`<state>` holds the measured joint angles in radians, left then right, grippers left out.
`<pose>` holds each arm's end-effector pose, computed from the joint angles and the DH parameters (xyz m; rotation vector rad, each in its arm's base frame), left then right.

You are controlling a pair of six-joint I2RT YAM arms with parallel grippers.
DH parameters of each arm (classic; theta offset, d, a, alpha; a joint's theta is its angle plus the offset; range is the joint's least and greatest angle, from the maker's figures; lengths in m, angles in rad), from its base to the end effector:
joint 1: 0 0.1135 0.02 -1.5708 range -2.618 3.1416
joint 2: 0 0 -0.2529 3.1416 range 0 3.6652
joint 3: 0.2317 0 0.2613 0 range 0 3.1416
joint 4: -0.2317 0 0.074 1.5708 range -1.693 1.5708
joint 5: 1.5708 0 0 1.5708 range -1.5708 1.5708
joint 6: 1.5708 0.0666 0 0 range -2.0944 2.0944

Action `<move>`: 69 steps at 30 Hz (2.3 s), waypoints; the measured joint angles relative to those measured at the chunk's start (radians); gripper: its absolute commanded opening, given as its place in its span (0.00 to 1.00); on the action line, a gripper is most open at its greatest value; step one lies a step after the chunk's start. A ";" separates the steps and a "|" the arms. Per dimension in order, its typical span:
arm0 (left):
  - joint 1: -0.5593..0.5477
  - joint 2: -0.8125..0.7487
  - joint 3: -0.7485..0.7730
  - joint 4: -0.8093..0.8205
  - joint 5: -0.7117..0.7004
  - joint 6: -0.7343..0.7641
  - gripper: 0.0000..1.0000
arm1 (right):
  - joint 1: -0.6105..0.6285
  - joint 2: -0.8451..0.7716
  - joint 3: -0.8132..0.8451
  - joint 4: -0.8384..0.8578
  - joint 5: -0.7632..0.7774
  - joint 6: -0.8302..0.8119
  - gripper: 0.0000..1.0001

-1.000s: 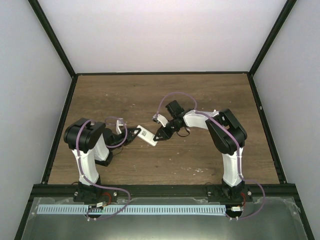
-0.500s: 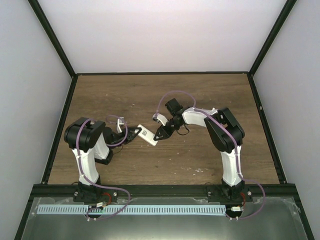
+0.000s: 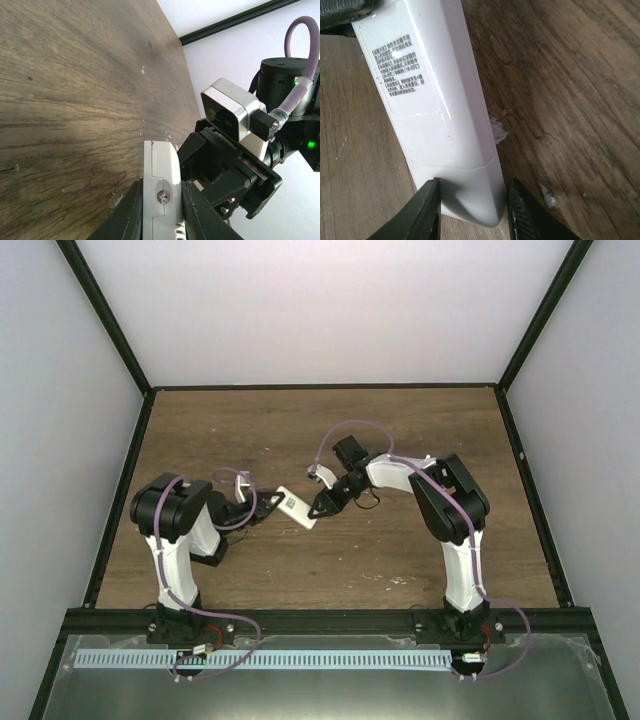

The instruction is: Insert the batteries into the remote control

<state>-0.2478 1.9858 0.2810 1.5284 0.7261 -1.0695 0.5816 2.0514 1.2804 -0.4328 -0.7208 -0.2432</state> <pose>0.2503 -0.1089 0.0632 -0.2041 1.9779 -1.5405 0.3148 0.2596 0.0878 -1.2571 2.4016 1.0890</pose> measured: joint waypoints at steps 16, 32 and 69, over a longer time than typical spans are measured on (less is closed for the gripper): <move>-0.015 0.013 0.026 0.000 -0.032 -0.006 0.00 | -0.013 0.007 0.000 0.054 -0.009 0.048 0.39; -0.056 0.028 0.037 -0.004 0.007 -0.035 0.00 | -0.015 -0.050 -0.026 0.163 0.038 0.063 0.47; -0.112 -0.271 0.090 -0.003 0.334 -0.297 0.00 | -0.106 -0.495 -0.199 -0.158 -0.330 0.132 0.53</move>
<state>-0.3599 1.7149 0.3710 1.5253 1.0599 -1.3663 0.4759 1.5566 1.0813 -0.5911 -1.0512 -0.1116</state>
